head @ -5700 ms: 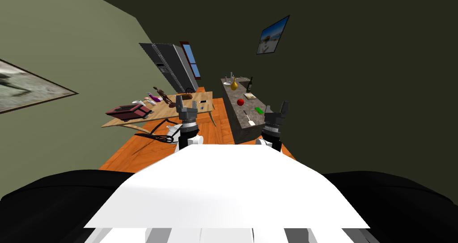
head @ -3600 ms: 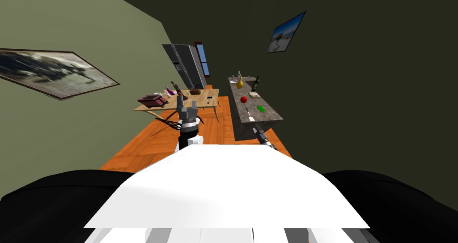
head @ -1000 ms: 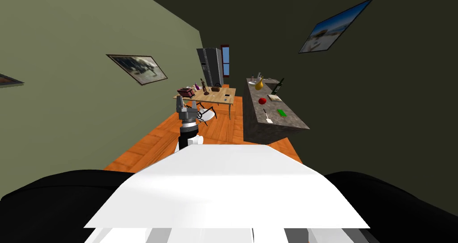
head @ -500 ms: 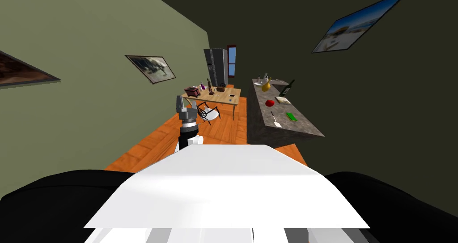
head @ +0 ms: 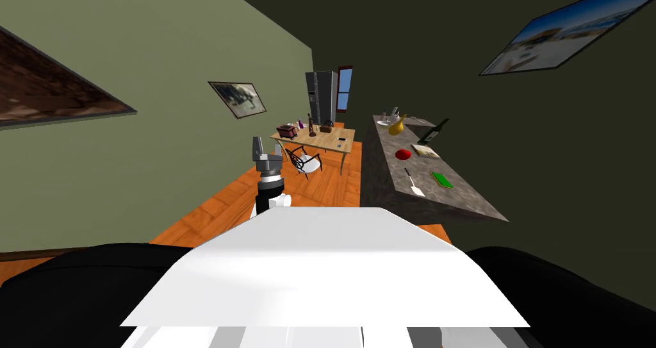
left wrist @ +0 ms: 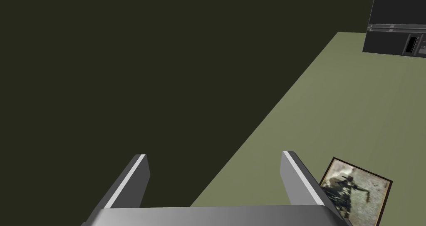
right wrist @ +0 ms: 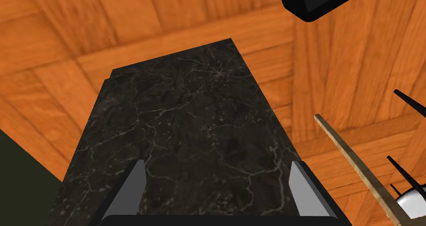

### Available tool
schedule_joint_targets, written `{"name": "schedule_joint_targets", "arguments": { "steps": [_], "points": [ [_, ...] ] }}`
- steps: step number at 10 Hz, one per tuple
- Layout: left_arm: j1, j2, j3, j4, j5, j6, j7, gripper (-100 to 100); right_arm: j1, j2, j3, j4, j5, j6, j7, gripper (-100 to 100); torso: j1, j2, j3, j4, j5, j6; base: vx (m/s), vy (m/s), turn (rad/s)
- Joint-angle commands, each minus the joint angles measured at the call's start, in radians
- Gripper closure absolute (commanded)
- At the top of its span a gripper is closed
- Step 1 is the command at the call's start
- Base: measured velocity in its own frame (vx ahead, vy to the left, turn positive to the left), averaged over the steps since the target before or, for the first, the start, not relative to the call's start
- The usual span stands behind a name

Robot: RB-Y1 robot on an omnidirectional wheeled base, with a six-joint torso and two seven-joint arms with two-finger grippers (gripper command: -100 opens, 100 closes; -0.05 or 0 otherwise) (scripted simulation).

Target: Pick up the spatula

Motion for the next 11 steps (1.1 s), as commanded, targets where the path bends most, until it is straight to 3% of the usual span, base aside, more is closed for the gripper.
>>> {"name": "schedule_joint_targets", "arguments": {
  "steps": [1,2,4,7,11],
  "points": [
    [0.000,0.000,0.000,0.000,0.000,0.000,0.000,0,0.014,-0.039,-0.005,0.050,0.002,-0.019,-0.020,-100,0.000,0.000,0.000,0.000,0.000,0.000,0.161,0.082,0.269],
    [0.000,0.000,0.000,0.000,0.000,0.000,0.000,0,0.014,-0.039,-0.005,0.052,0.002,-0.019,-0.020,-100,0.000,-0.002,-0.001,-0.001,0.000,0.000,0.122,0.040,0.080],
    [0.000,0.000,0.000,0.000,0.000,0.000,0.000,0,0.020,-0.075,-0.010,0.102,0.007,-0.034,-0.044,-100,-0.004,0.000,0.000,0.000,-0.001,0.001,0.145,0.004,0.193],
    [0.000,0.000,0.000,0.000,0.000,0.000,0.000,0,0.017,-0.104,-0.019,0.158,0.014,-0.050,-0.074,-100,-0.008,-0.007,-0.004,-0.002,-0.002,0.000,0.224,-0.034,0.231],
    [0.000,0.000,0.000,0.000,0.000,0.000,0.000,0,-0.002,-0.107,-0.031,0.188,0.019,-0.058,-0.098,-100,-0.014,-0.005,-0.003,-0.001,-0.004,0.001,0.203,-0.140,0.184]
  ]
}}
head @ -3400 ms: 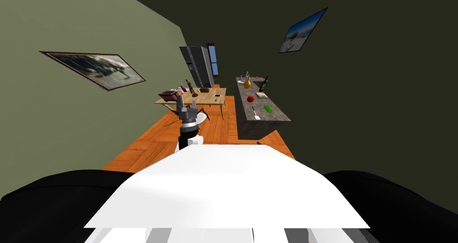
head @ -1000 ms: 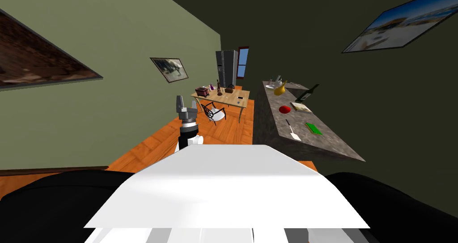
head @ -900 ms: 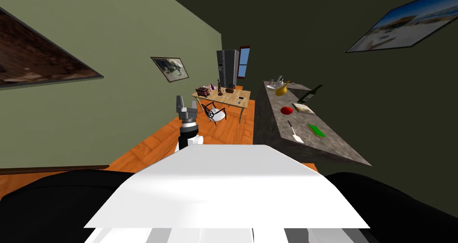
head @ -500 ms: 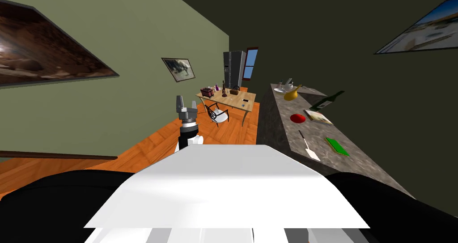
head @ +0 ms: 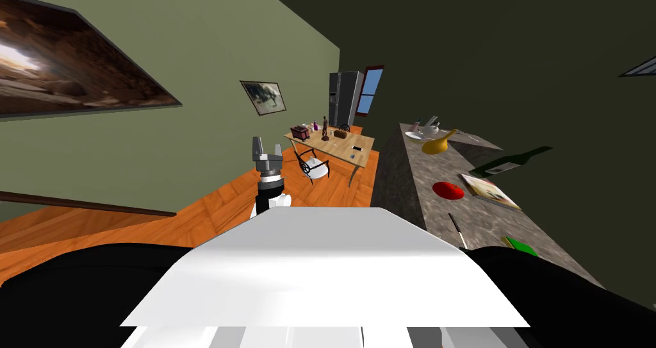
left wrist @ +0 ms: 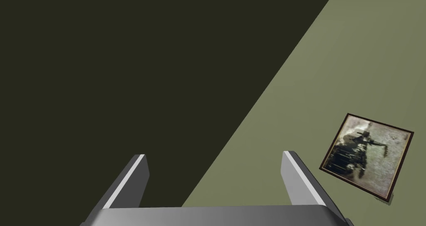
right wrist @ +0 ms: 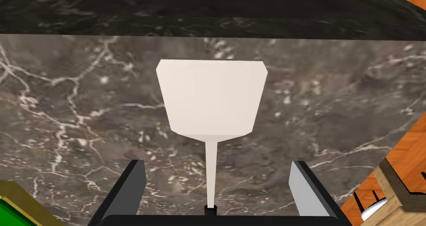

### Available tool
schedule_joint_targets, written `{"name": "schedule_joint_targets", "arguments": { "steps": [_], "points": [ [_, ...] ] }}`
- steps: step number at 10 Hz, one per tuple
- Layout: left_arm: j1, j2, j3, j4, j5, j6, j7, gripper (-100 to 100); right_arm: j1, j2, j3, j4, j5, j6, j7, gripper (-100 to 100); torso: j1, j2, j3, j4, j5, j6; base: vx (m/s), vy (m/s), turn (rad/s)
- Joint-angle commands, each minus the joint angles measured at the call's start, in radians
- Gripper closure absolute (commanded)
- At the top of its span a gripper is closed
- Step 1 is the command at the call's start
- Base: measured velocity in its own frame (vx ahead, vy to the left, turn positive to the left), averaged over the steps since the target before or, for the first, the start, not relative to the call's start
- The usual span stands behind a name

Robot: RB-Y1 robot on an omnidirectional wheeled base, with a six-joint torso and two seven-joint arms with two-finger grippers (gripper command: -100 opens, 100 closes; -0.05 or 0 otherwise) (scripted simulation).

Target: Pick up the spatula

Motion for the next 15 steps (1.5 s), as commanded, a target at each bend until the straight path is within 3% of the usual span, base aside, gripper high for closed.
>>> {"name": "schedule_joint_targets", "arguments": {
  "steps": [1,2,3,6,7,8,12,13,14,15],
  "points": [
    [0.000,0.000,0.000,0.000,0.000,0.000,0.000,0,0.000,0.000,0.000,0.000,0.000,0.000,0.000,-100,0.000,0.000,0.000,0.000,0.000,0.000,0.063,-0.085,0.051],
    [0.000,0.000,0.000,0.000,0.000,0.000,0.000,0,0.000,-0.001,-0.001,0.000,0.000,0.000,-0.001,0,0.005,0.005,0.003,0.001,0.001,0.001,0.014,-0.016,0.000],
    [0.000,0.000,0.000,0.000,0.000,0.000,0.000,0,-0.017,0.035,0.005,0.010,0.015,0.011,0.008,-100,0.010,0.009,0.005,0.002,0.002,0.001,0.023,-0.024,0.068],
    [0.000,0.000,0.000,0.000,0.000,0.000,0.000,0,-0.037,0.079,0.013,0.022,0.034,0.026,0.019,-100,0.011,0.011,0.007,0.003,0.002,0.002,0.020,-0.029,0.044],
    [0.000,0.000,0.000,0.000,0.000,0.000,0.000,0,-0.023,0.062,0.005,0.011,0.024,0.023,0.017,-100,0.011,0.012,0.007,0.003,0.002,0.001,0.006,-0.011,0.013],
    [0.000,0.000,0.000,0.000,0.000,0.000,0.000,0,-0.024,0.064,0.005,0.011,0.024,0.026,0.018,100,0.012,0.012,0.007,0.003,0.003,0.002,0.000,0.000,0.000],
    [0.000,0.000,0.000,0.000,0.000,0.000,0.000,0,-0.023,0.063,0.005,0.011,0.024,0.026,0.018,100,0.013,0.013,0.007,0.003,0.002,0.001,0.000,0.000,0.000],
    [0.000,0.000,0.000,0.000,0.000,0.000,0.000,0,-0.023,0.063,0.005,0.011,0.024,0.026,0.018,0,0.013,0.013,0.007,0.003,0.002,0.001,0.000,0.000,0.000],
    [0.000,0.000,0.000,0.000,0.000,0.000,0.000,0,-0.017,0.035,0.005,0.010,0.015,0.011,0.008,100,0.013,0.013,0.007,0.003,0.002,0.001,-0.022,0.025,-0.075],
    [0.000,0.000,0.000,0.000,0.000,0.000,0.000,0,-0.009,0.017,0.002,0.005,0.007,0.006,0.004,100,0.014,0.014,0.008,0.003,0.003,0.002,-0.032,0.044,-0.074]
  ]
}}
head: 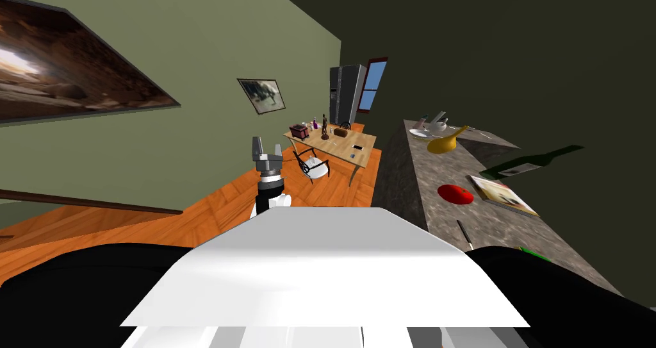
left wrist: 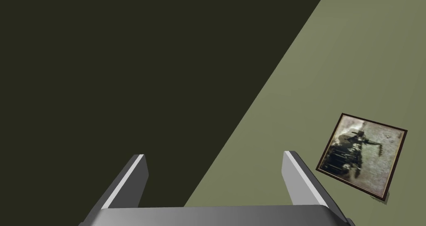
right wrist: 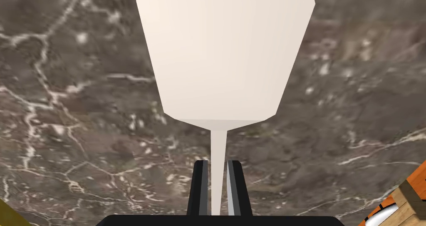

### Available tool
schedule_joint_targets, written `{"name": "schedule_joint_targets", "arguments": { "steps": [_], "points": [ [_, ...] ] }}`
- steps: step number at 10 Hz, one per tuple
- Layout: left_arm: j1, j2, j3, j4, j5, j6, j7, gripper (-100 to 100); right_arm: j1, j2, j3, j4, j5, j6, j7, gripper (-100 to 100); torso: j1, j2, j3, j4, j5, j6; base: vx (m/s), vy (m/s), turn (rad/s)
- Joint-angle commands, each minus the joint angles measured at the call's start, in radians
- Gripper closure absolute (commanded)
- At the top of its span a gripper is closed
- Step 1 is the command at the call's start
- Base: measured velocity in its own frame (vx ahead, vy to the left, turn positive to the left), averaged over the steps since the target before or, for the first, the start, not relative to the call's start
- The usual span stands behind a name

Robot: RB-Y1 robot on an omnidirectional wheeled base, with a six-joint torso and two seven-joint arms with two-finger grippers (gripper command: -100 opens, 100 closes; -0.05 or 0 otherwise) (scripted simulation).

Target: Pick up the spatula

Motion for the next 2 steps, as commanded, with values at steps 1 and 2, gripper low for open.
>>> {"name": "schedule_joint_targets", "arguments": {
  "steps": [1,2],
  "points": [
    [0.000,0.000,0.000,0.000,0.000,0.000,0.000,0,0.000,0.000,0.000,0.000,0.000,0.000,0.000,100,0.000,0.000,0.000,0.000,0.000,0.000,-0.014,0.019,-0.013],
    [0.000,0.000,0.000,0.000,0.000,0.000,0.000,0,0.001,-0.002,0.000,0.000,-0.001,-0.002,-0.001,0,-0.001,-0.001,0.000,0.000,-0.001,0.000,0.000,0.000,0.000]
  ]
}}
